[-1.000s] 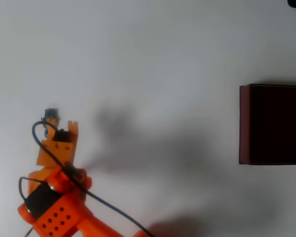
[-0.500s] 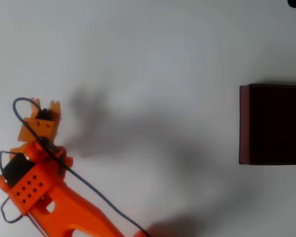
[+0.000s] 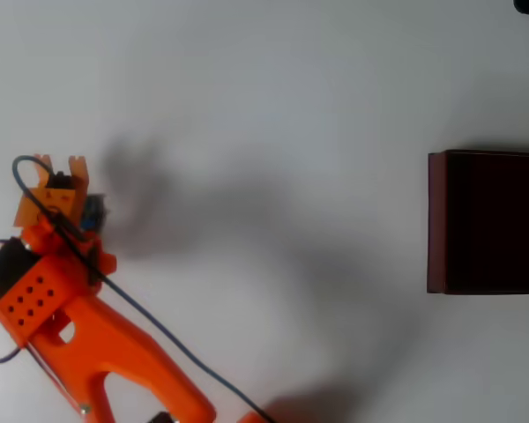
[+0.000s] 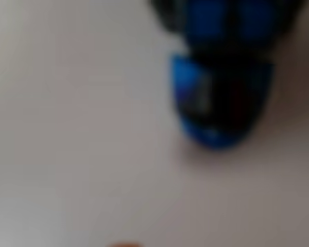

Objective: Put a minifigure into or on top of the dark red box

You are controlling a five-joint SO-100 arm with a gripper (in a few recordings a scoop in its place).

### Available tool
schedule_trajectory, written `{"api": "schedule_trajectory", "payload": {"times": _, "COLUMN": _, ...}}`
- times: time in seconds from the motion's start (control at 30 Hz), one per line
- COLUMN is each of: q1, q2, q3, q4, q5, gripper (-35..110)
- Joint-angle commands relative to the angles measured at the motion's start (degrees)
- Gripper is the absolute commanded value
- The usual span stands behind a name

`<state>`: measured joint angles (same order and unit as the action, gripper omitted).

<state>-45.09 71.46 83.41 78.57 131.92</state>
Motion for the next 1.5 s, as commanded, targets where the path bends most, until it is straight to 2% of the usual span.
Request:
{"api": "schedule_trajectory", "payload": {"times": 0.0, "q1": 0.0, "q2": 0.44, "q3": -3.16, "q4": 0.62, "q5": -0.18, "gripper": 22}}
{"api": "schedule_trajectory", "payload": {"times": 0.43, "q1": 1.41, "q2": -4.83, "q3": -8.61, "q4": 0.09, "q5": -3.6, "gripper": 22}}
{"api": "schedule_trajectory", "payload": {"times": 0.93, "q1": 2.37, "q2": -7.21, "q3": -7.38, "q4": -4.66, "q5": -3.96, "gripper": 18}}
{"api": "schedule_trajectory", "payload": {"times": 1.37, "q1": 2.55, "q2": -7.21, "q3": -6.94, "q4": -5.1, "q5": -5.01, "gripper": 0}}
{"api": "schedule_trajectory", "payload": {"times": 1.47, "q1": 2.55, "q2": -7.12, "q3": -7.12, "q4": -5.01, "q5": -5.19, "gripper": 0}}
